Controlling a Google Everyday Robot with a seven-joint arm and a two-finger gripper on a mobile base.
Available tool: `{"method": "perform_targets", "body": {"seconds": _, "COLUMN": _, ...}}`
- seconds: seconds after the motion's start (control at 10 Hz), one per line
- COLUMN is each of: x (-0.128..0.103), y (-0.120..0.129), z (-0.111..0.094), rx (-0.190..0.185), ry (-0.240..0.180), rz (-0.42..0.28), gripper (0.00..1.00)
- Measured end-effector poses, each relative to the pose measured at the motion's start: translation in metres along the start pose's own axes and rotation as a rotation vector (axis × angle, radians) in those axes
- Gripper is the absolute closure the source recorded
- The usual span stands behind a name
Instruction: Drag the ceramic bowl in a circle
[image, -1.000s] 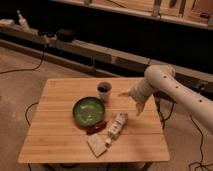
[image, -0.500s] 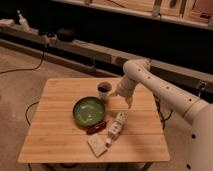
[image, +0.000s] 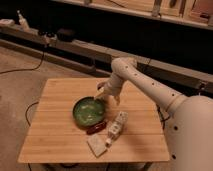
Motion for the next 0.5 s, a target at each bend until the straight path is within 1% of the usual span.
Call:
{"method": "perform_targets", "body": {"seconds": 0.1, "x": 0.002, "y": 0.002, "z": 0.012, "rx": -0.013, "ry": -0.009, "rz": -0.014, "gripper": 0.2}}
{"method": "perform_targets", "body": {"seconds": 0.3, "x": 0.007, "y": 0.016, "z": 0.034, "rx": -0.049, "ry": -0.02, "rz": -0.01, "gripper": 0.2}}
{"method": "perform_targets", "body": {"seconds": 0.4, "x": 0.01, "y": 0.021, "z": 0.045, "rx": -0.063, "ry": -0.013, "rz": 0.006, "gripper": 0.21}}
{"method": "perform_targets", "body": {"seconds": 0.5, "x": 0.016, "y": 0.026, "z": 0.052, "rx": -0.073, "ry": 0.01, "rz": 0.036, "gripper": 0.28}}
